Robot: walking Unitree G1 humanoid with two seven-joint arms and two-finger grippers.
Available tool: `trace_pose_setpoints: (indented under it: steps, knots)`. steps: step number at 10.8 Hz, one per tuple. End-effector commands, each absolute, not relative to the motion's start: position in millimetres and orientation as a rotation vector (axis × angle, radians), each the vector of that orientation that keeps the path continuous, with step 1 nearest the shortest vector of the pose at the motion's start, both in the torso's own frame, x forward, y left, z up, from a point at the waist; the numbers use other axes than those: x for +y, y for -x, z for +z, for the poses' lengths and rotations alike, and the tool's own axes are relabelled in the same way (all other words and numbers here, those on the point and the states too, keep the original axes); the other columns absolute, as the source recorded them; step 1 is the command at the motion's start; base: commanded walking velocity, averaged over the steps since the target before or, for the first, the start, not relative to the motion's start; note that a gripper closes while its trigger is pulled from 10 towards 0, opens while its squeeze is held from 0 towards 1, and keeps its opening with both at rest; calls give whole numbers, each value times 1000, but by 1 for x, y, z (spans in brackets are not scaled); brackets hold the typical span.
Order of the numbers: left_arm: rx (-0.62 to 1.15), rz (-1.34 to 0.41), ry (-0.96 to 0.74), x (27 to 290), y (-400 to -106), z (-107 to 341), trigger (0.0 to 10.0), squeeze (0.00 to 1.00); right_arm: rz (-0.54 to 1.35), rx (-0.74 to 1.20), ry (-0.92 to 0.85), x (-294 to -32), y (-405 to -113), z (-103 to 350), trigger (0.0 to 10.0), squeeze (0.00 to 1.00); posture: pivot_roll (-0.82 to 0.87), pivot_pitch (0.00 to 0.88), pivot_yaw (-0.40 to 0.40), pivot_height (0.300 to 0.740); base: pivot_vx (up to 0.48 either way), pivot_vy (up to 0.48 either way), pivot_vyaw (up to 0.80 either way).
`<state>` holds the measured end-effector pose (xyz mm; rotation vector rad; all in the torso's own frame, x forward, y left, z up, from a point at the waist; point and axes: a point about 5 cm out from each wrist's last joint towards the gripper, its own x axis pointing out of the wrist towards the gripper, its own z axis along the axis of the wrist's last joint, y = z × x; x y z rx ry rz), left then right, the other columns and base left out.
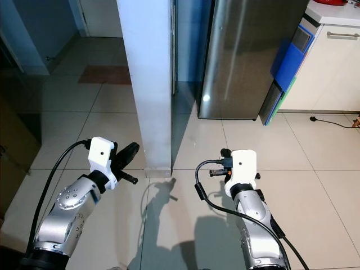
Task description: Setting the table
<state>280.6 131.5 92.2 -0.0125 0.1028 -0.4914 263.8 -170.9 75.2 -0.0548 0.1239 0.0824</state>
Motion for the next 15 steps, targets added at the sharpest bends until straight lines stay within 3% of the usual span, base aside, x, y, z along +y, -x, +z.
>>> trace_pose_setpoints:
  steps: [1,3,5,12,15]
  knots:
    - [100,-496,6,130,-282,93,10000,0,81,118,60,-171,-265,76,10000,0,-50,12,7,740,0,0,0]
    - [100,-496,6,130,-282,93,10000,0,81,118,60,-171,-265,76,10000,0,-50,12,7,740,0,0,0]
    - [94,-368,80,145,-304,105,10000,0,196,124,7,-158,-270,79,10000,0,-29,11,12,740,0,0,0]
    - [85,-374,73,142,-307,107,10000,0,214,125,11,-158,-272,79,10000,0,-24,8,7,740,0,0,0]
    - [87,-372,72,141,-306,106,10000,0,226,134,16,-156,-272,78,10000,0,-20,5,1,740,0,0,-679]
